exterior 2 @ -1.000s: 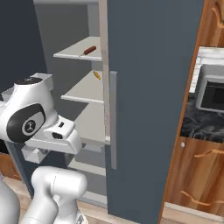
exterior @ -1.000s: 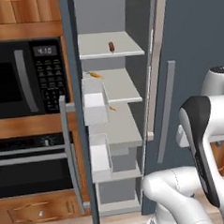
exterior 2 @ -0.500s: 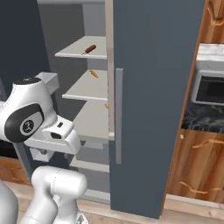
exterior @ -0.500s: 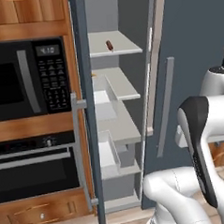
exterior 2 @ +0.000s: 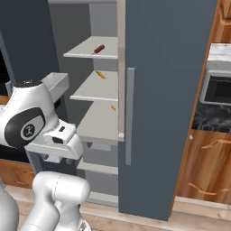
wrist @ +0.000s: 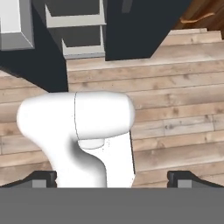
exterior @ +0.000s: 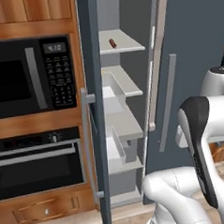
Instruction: Store the hot dog in the freezer for long-term storage. Close the freezer door after placing the cooked food.
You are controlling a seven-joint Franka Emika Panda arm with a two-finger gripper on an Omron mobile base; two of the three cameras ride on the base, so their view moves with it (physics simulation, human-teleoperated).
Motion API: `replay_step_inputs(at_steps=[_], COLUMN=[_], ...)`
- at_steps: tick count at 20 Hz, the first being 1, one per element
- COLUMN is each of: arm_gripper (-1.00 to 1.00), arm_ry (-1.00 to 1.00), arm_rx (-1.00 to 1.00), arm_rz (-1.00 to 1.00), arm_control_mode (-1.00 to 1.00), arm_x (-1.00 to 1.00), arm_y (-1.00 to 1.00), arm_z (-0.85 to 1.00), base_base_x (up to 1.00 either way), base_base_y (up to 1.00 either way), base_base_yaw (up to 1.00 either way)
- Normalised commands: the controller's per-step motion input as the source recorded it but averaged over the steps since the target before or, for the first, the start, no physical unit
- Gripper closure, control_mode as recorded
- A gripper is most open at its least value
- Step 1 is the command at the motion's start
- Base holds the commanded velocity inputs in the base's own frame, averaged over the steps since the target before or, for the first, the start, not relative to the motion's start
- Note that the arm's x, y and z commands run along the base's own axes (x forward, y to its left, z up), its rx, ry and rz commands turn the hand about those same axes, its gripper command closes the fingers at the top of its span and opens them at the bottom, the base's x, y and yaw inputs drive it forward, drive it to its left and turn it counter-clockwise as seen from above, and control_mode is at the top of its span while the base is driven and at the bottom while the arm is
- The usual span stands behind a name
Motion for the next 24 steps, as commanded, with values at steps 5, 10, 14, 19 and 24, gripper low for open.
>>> replay_step_inputs(at_steps=[5,10,14,19,24], arm_gripper=[-1.00,-1.00,-1.00,-1.00,-1.00], arm_ry=[0.00,0.00,0.00,0.00,0.00], arm_rx=[0.00,0.00,0.00,0.00,0.00], arm_rz=[0.00,0.00,0.00,0.00,0.00], arm_control_mode=[1.00,1.00,1.00,1.00,1.00], arm_x=[0.00,0.00,0.00,0.00,0.00], arm_y=[0.00,0.00,0.00,0.00,0.00], arm_z=[0.00,0.00,0.00,0.00,0.00], base_base_x=[-0.33,-0.27,-0.22,-0.17,-0.04], base_base_y=[0.35,0.32,0.31,0.30,0.12], base_base_yaw=[-0.01,-0.01,-0.01,0.00,0.00])
